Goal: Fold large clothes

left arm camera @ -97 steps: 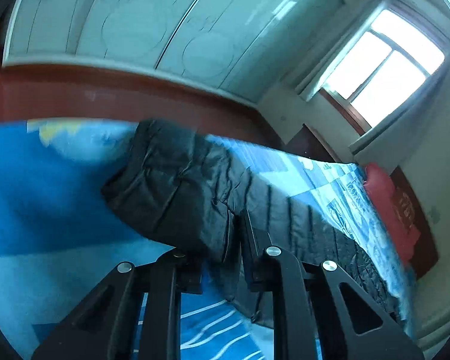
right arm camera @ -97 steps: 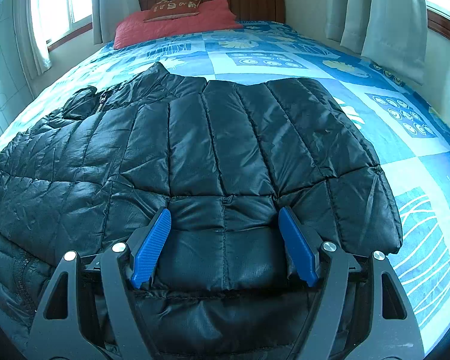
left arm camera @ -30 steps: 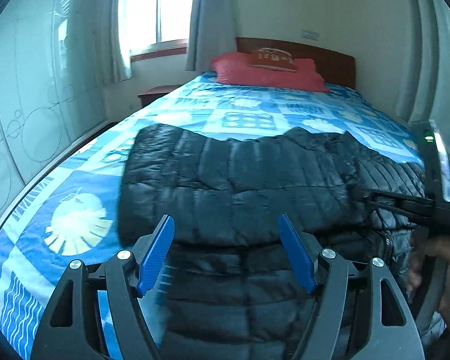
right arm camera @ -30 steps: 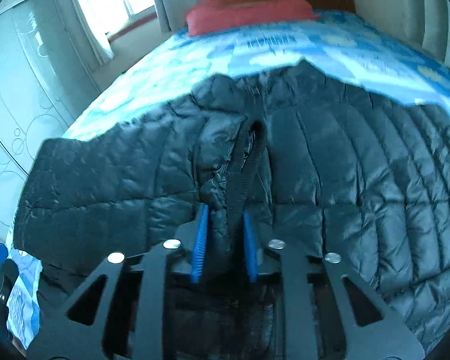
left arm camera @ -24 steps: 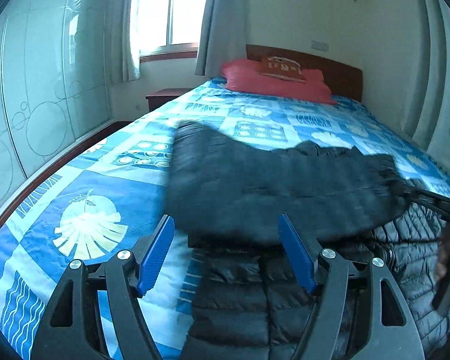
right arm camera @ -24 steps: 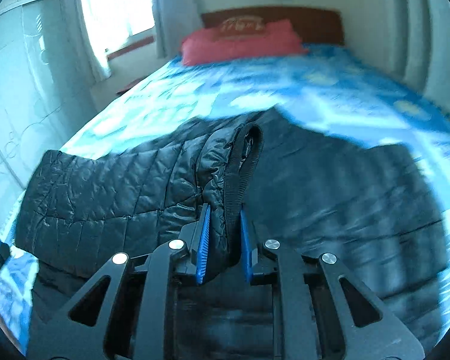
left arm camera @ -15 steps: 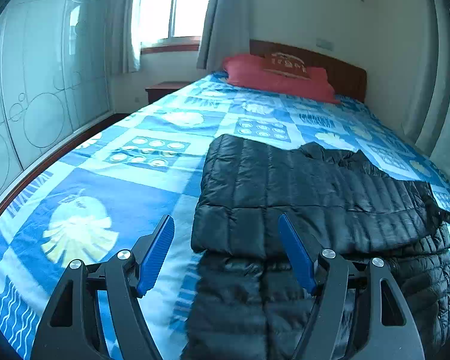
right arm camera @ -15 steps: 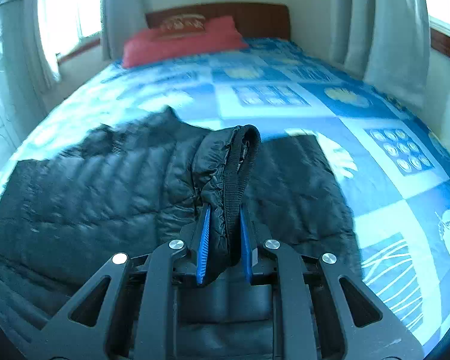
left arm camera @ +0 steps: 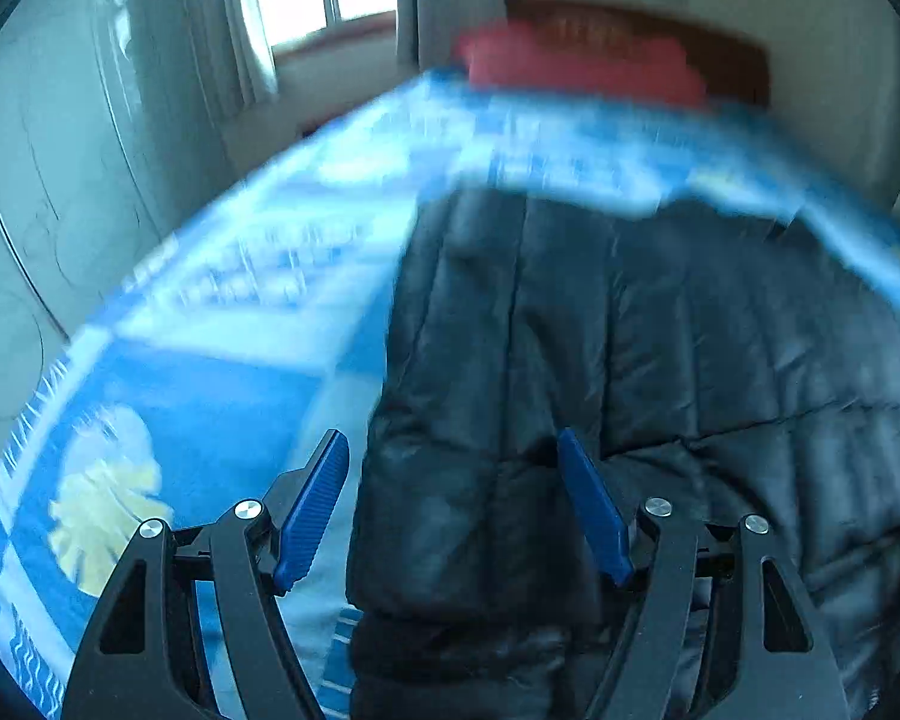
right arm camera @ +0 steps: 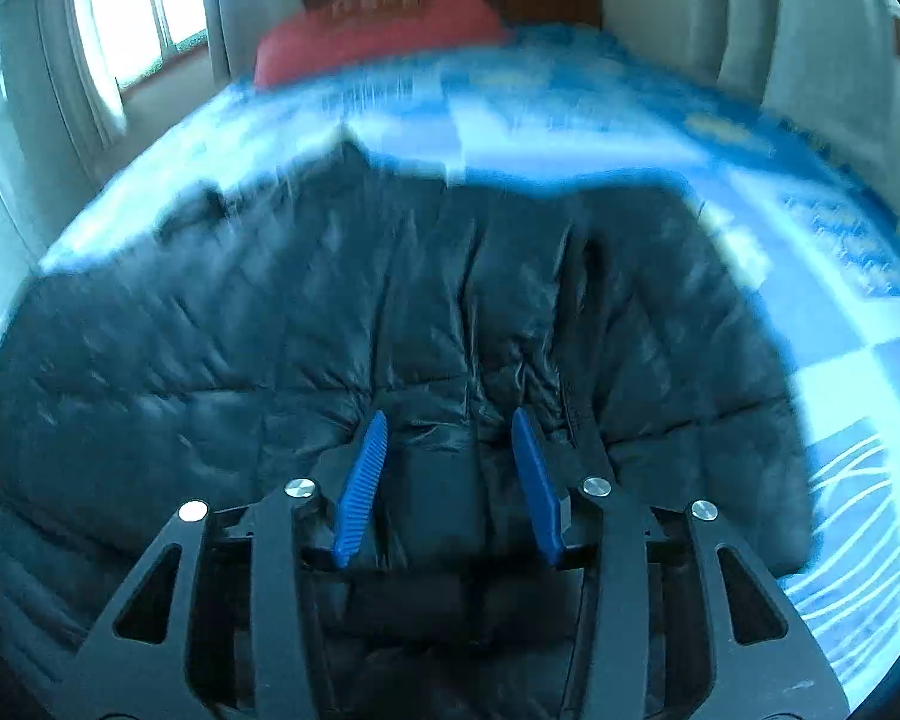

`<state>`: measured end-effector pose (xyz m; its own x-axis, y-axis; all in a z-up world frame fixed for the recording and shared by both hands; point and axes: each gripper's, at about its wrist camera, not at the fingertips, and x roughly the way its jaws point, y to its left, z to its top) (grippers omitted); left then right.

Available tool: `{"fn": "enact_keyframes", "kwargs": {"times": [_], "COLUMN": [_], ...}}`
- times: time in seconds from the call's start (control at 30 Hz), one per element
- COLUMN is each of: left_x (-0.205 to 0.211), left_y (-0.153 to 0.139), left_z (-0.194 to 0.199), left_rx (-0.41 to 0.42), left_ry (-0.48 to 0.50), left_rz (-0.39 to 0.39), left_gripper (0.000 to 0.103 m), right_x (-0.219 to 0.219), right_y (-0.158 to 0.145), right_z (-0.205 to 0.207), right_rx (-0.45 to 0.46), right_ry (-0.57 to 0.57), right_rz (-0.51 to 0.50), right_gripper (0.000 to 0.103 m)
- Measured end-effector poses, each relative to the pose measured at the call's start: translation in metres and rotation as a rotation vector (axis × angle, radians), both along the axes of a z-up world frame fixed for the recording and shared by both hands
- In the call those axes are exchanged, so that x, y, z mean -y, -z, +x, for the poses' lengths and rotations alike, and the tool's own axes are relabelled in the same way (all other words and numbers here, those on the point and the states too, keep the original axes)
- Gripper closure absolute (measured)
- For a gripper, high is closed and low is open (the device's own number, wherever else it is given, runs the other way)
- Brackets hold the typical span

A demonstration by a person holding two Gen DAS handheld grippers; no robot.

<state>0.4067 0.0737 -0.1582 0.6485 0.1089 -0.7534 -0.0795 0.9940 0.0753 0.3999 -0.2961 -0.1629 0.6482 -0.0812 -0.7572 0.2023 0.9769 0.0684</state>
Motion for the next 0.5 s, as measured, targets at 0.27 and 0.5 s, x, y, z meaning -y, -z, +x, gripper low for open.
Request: {"fn": "enact_keyframes", "kwargs": {"times": [0.27,0.5], "left_x": [-0.006,-0.019], "left_y": [-0.038,-0.002], "left_z": [-0.004,0.047], "left_rx": [0.102,-0.048], "left_ry": [-0.013,-0.039], "left_rz": [-0.033,-0.071], "left_gripper": [0.031,0.03], "right_x": [-0.018,-0.026], "right_y": [-0.036,-0.004], "right_z": [0.01,0.059], "right_rx": [0.091,0.007], "right_ry": [-0.014,-0.028], "right_rz": [0.009,0.055], "right_gripper": [0.058,0.042]}}
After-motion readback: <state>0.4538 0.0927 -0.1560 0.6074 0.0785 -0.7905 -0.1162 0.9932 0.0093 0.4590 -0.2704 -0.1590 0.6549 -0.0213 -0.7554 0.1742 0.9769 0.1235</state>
